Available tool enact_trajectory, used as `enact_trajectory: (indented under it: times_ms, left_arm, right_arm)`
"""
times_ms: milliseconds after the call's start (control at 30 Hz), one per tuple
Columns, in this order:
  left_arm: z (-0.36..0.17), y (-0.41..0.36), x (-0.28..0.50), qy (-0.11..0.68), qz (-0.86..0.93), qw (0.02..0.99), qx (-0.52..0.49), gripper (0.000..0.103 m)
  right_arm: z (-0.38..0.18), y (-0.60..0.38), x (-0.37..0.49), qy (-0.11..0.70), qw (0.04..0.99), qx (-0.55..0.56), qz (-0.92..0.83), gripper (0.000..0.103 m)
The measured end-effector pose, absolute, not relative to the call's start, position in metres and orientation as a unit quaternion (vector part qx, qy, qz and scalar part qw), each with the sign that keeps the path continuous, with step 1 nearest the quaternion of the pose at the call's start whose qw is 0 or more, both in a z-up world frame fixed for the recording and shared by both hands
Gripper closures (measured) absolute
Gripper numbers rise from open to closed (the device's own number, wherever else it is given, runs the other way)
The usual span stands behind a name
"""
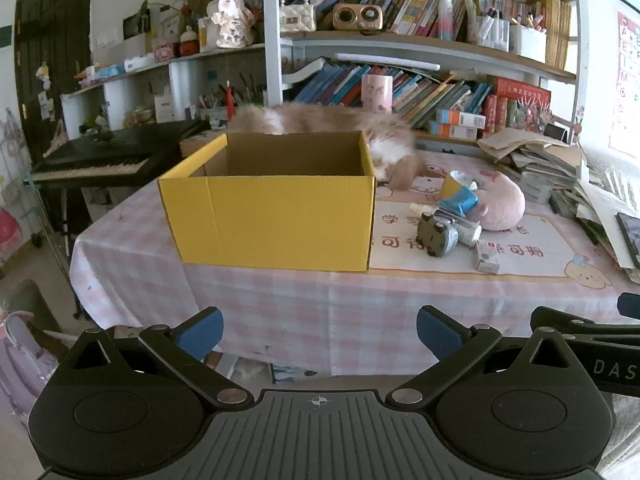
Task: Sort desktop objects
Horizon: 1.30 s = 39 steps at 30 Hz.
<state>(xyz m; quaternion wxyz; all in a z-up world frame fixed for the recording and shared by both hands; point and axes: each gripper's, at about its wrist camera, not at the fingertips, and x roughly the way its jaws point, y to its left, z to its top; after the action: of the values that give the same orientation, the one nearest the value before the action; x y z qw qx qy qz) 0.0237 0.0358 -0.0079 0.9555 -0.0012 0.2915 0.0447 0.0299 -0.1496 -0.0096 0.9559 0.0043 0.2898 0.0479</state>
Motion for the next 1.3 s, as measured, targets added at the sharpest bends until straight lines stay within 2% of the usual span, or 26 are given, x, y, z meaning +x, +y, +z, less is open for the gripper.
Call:
enact_trajectory:
  times_ms: [833, 1300]
  left_arm:
    - [-0.014, 0.018, 0.047, 0.317, 0.023, 0.948, 0.022, 0.0]
    - [-0.018, -0.008, 0.082, 0.336, 0.016, 0.942, 0.01, 0.0]
  right_arm:
    - [-0.016, -0.165, 0.051, 0.316, 0.947, 0.015, 0.046, 0.0]
    - [-0.021, -0.187, 0.098, 0.344, 0.937, -0.006, 0.067, 0.0]
